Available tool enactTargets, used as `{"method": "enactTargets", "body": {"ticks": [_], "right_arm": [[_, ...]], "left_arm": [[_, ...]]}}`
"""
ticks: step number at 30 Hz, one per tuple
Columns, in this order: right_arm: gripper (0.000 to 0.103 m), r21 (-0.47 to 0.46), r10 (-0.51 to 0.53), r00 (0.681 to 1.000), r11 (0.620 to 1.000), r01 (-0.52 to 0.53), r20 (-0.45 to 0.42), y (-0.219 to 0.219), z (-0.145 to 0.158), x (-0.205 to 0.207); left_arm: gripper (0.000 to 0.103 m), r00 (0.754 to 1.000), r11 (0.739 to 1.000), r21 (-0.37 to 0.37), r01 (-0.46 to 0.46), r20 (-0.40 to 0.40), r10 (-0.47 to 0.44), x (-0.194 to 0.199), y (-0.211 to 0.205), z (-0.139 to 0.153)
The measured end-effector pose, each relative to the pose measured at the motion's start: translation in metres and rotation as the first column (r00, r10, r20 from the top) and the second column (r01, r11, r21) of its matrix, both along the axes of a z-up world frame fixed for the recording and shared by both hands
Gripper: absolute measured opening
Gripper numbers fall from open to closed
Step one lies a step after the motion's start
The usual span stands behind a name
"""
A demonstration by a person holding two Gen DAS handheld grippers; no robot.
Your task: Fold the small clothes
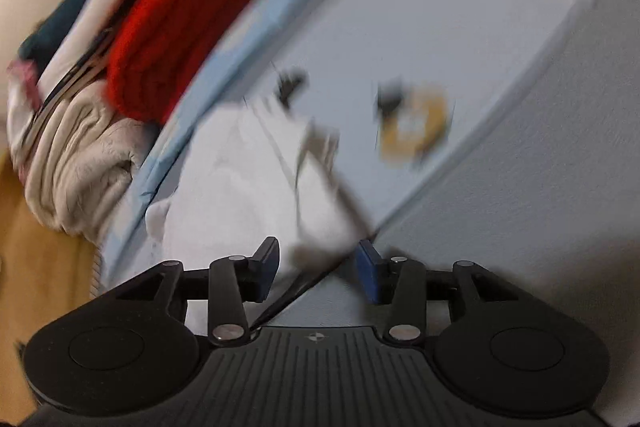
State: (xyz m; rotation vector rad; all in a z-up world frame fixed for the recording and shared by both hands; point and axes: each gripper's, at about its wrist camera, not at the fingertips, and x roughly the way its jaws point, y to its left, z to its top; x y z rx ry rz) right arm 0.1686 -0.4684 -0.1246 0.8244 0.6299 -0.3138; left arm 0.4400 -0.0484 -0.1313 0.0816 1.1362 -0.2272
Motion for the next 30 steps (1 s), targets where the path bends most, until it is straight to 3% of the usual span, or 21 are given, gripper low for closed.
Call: {"method": "enactTargets", "body": {"ticks": [2,6,8,11,14,15,19,23,27,30], "right_arm": [[0.045,-0.133,0.06,0.998,0.989,-0.058,0.009,-0.014,0.022,0.024],[0.045,-0.184,0.176,0.984,0.968,-0.173,0.001,-0.024,0.034,0.125],[0.045,-0.204,0.224,0.974,0.953,-0.224,-0.025,-0.015,0.026,0.179],[0.037,-0.22,0.276,0.959,0.933,-0.283,-0.064,0.005,0.011,0.232],[0.025,-0.25,0.218,0.959,0.933,-0.26,-0.183,0.014,-0.014,0.265],[0.019,-0.25,0.18,0.956,0.939,-0.237,-0.229,0.01,-0.024,0.27],[0.021,-0.35,0.034,0.958,0.927,-0.137,-0.286,-0.018,-0.031,0.264],[0.03,-0.327,0.051,0.971,0.936,-0.128,-0.234,-0.028,-0.006,0.218],[0.062,-0.384,0.14,0.973,0.901,-0.203,-0.186,0.015,0.031,0.139],[0.071,-0.406,0.187,0.964,0.879,-0.25,-0.188,0.056,0.052,0.083]], "left_arm": [[0.09,0.999,0.999,-0.042,-0.022,0.026,0.023,0.024,-0.007,0.011],[0.097,0.997,0.997,-0.039,0.059,0.058,-0.057,0.081,-0.074,0.019],[0.097,0.996,0.996,-0.025,0.088,0.025,-0.088,0.107,-0.107,0.008],[0.097,0.998,0.998,0.009,0.056,0.011,-0.056,0.136,-0.137,-0.009],[0.098,0.999,0.994,0.093,0.049,-0.021,-0.048,0.163,-0.159,-0.034],[0.103,0.998,0.989,0.134,0.065,-0.019,-0.063,0.168,-0.164,-0.042],[0.102,0.996,0.974,0.225,0.006,0.086,-0.026,0.173,-0.163,-0.038],[0.102,0.99,0.982,0.185,-0.029,0.139,0.003,0.156,-0.139,-0.005],[0.102,0.973,0.989,0.141,0.04,0.221,-0.071,0.062,-0.122,0.039],[0.103,0.97,0.989,0.087,0.119,0.202,-0.134,-0.018,-0.12,0.061]]}}
